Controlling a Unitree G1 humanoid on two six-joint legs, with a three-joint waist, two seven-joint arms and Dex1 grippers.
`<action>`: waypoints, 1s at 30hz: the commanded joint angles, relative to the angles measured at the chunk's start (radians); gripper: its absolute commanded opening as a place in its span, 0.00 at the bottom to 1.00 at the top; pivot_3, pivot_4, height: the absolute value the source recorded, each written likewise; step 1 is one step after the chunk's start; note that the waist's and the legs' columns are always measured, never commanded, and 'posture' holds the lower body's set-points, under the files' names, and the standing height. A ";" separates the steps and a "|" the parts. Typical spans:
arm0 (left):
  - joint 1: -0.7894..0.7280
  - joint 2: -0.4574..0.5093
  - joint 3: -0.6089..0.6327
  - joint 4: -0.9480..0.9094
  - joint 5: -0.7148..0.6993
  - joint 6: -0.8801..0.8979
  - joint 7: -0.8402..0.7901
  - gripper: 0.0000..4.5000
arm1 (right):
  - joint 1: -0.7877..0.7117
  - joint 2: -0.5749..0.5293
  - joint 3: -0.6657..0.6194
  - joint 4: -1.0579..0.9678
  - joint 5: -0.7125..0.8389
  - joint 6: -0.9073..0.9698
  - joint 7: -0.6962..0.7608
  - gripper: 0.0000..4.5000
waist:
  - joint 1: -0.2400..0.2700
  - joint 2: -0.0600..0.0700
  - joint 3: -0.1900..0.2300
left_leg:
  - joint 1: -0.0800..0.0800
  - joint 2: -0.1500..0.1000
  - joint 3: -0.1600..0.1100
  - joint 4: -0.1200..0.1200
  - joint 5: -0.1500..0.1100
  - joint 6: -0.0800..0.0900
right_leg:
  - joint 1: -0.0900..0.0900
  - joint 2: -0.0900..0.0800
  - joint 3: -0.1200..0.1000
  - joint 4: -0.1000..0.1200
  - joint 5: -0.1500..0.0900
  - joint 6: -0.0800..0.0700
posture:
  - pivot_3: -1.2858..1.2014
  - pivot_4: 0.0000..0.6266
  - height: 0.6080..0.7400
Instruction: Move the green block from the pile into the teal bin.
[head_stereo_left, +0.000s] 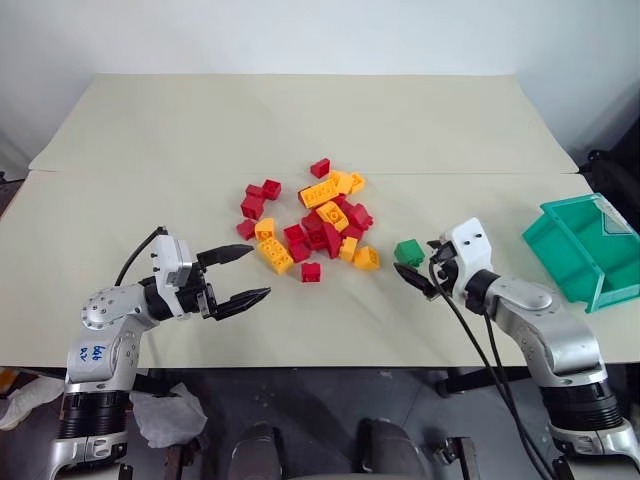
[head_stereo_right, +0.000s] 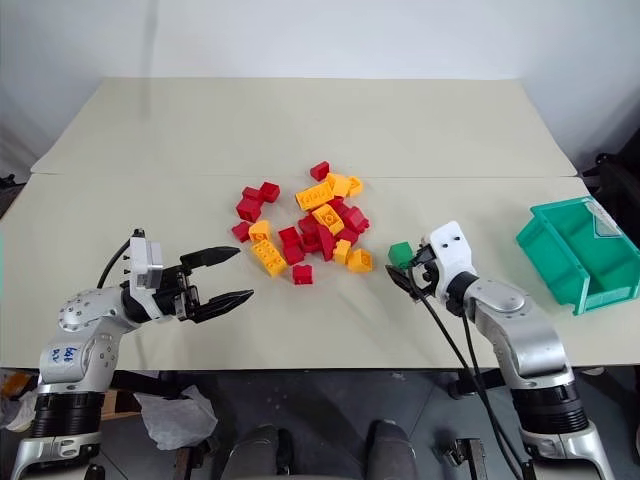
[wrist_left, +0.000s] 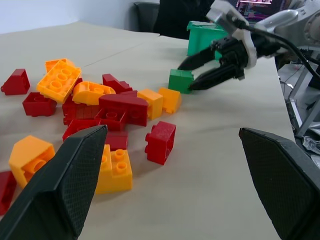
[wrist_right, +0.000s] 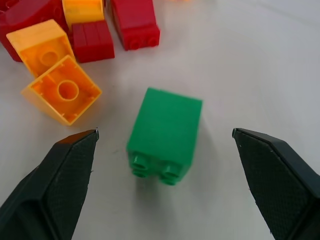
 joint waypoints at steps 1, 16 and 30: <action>-0.018 0.001 -0.017 -0.031 -0.031 -0.004 -0.004 1.00 | -0.014 0.019 -0.010 -0.003 -0.019 -0.009 -0.009 0.87 | 0.000 0.000 0.000 | 0.000 0.000 0.000 0.000 0.000 0.000 | 0.000 0.000 0.000 0.000 0.000 0.000 | 0.52 0.24 1.00; -0.131 -0.101 -0.149 -0.025 -0.058 0.025 -0.006 1.00 | 0.205 0.054 -0.301 -0.199 0.013 -0.319 -0.035 0.33 | 0.013 0.000 0.000 | -0.001 0.000 0.000 -0.001 0.000 0.000 | 0.000 0.000 0.000 -0.003 0.000 0.000 | 0.52 0.24 1.00; -0.197 -0.218 -0.228 -0.004 -0.004 0.006 0.093 1.00 | 0.269 -0.194 -0.718 0.050 -0.001 -0.239 -0.072 0.33 | 0.010 0.003 -0.001 | 0.001 -0.001 0.001 -0.001 0.000 0.000 | 0.002 0.000 0.001 -0.004 0.000 0.000 | 0.52 0.24 1.00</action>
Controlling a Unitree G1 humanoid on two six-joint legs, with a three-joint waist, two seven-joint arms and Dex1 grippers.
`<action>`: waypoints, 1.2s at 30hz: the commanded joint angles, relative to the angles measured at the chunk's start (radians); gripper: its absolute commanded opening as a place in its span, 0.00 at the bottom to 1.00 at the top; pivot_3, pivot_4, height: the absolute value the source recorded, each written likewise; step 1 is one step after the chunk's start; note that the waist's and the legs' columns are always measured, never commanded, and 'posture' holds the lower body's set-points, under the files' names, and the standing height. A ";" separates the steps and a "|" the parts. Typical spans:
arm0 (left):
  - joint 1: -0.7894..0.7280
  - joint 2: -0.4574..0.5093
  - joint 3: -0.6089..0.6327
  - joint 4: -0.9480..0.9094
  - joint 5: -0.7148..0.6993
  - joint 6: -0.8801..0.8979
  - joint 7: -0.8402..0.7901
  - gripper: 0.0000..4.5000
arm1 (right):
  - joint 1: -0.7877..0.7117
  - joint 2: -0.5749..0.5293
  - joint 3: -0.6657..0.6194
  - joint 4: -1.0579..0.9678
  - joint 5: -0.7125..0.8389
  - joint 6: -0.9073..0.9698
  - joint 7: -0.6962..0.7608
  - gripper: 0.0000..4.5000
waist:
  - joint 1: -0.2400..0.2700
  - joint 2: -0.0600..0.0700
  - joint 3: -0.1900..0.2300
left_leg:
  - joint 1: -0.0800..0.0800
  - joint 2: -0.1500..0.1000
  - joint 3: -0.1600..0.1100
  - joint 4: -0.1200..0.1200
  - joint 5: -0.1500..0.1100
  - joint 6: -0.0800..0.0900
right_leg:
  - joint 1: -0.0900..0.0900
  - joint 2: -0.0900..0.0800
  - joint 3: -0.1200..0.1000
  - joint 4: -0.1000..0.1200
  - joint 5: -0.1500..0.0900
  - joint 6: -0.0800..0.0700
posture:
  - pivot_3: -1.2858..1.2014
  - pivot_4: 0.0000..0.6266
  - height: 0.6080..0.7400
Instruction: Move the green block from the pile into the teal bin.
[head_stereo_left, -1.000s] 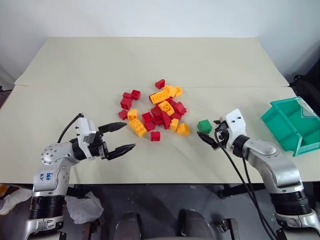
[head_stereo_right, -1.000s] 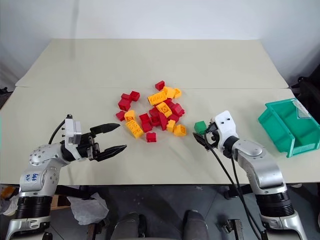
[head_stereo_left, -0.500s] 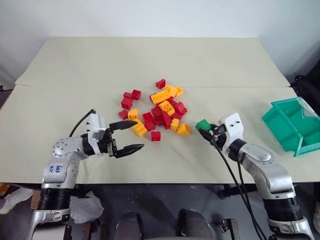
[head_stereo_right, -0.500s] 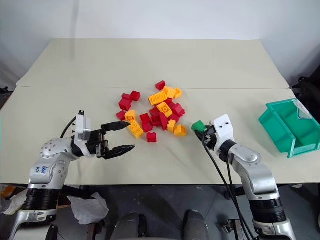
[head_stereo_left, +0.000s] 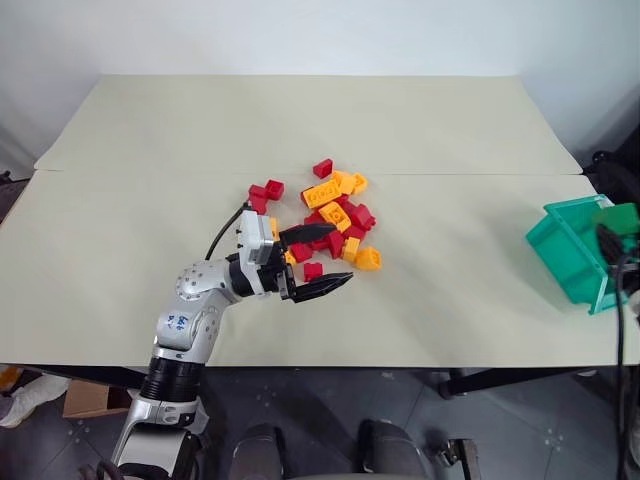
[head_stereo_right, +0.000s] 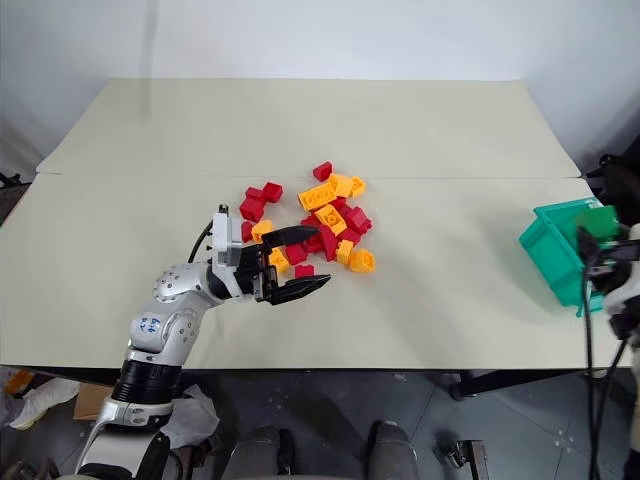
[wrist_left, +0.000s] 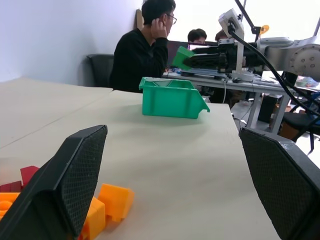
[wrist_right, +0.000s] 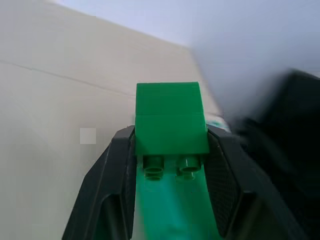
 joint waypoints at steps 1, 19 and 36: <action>0.003 0.025 0.007 -0.007 -0.008 -0.008 -0.015 1.00 | -0.054 -0.052 -0.008 0.101 -0.004 0.005 0.008 0.33 | -0.005 0.001 0.000 | 0.000 0.000 0.000 0.000 0.000 0.000 | 0.000 0.000 0.000 0.000 0.000 0.000 | 0.52 0.24 1.00; 0.076 0.153 0.138 0.021 -0.003 -0.035 0.036 1.00 | -0.132 -0.071 0.009 0.189 0.111 -0.233 0.278 0.99 | -0.012 0.003 0.000 | 0.000 0.000 0.000 0.000 0.000 0.000 | 0.000 0.000 0.000 -0.001 0.000 0.000 | 0.52 0.24 1.00; 0.331 0.364 0.341 0.040 0.040 -0.160 0.071 1.00 | 0.043 -0.009 0.344 0.045 0.201 -0.414 0.770 0.99 | 0.001 0.003 0.001 | 0.000 0.000 0.001 -0.001 0.000 0.000 | 0.000 0.000 0.000 -0.001 0.000 0.000 | 0.52 0.24 1.00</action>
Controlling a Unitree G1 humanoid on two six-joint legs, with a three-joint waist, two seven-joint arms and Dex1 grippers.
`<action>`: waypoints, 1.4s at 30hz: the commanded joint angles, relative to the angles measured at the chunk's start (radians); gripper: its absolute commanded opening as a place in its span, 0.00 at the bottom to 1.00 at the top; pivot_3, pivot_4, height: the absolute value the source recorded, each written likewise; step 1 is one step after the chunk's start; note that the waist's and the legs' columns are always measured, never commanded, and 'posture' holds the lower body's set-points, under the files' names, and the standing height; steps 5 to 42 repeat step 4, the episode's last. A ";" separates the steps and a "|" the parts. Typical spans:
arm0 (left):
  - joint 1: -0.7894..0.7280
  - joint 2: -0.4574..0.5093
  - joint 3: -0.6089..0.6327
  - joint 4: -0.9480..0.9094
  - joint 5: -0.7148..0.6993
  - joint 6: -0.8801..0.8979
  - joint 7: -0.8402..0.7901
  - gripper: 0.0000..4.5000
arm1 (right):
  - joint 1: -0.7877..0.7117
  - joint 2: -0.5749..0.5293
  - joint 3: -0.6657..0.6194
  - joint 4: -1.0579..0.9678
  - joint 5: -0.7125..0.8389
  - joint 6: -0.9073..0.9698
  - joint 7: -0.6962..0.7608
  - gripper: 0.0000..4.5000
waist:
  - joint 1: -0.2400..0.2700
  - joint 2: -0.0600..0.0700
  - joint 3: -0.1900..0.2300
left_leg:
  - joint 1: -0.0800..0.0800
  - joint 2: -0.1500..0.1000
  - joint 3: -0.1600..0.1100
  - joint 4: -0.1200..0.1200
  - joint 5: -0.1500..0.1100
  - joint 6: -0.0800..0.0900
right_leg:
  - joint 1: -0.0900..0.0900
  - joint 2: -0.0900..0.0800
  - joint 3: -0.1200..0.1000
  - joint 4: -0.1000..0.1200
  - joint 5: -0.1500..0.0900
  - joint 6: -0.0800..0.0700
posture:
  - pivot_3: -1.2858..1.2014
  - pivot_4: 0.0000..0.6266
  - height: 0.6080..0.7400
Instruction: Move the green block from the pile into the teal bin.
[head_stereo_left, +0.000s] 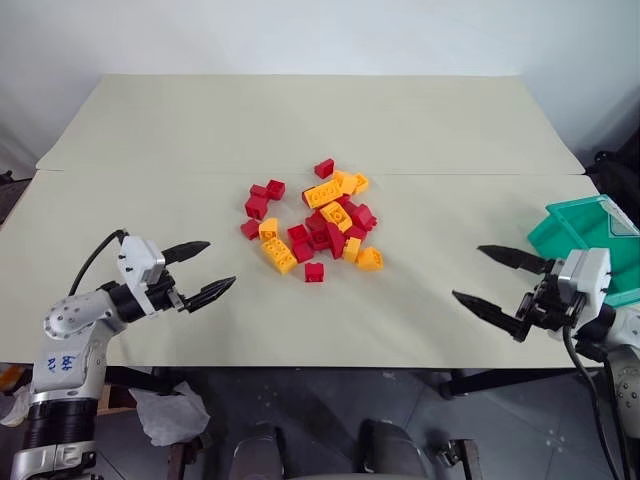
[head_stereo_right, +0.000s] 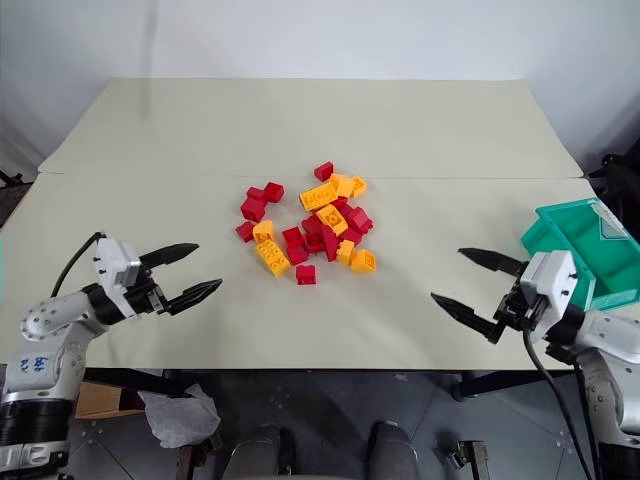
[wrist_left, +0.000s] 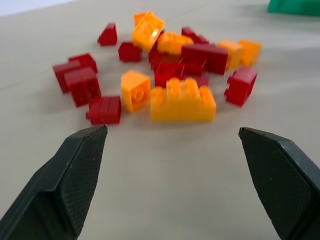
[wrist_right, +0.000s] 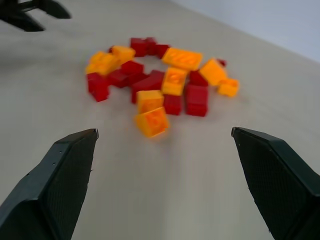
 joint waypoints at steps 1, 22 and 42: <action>0.050 0.010 0.046 -0.074 -0.001 -0.031 0.027 1.00 | 0.005 0.011 0.007 0.044 -0.014 -0.060 0.036 0.99 | -0.001 0.000 0.000 | 0.000 0.000 0.000 0.000 0.000 0.000 | 0.000 0.000 0.000 0.000 0.000 0.000 | 0.52 0.24 1.00; 0.084 0.007 0.052 -0.115 -0.002 -0.027 0.054 1.00 | -0.005 0.015 0.014 0.090 -0.025 -0.090 0.042 0.99 | -0.003 0.000 0.000 | 0.000 0.000 0.000 0.000 0.000 0.000 | 0.000 0.000 0.000 0.000 0.000 0.000 | 0.52 0.24 1.00; 0.084 0.007 0.052 -0.115 -0.002 -0.027 0.054 1.00 | -0.005 0.015 0.014 0.090 -0.025 -0.090 0.042 0.99 | -0.003 0.000 0.000 | 0.000 0.000 0.000 0.000 0.000 0.000 | 0.000 0.000 0.000 0.000 0.000 0.000 | 0.52 0.24 1.00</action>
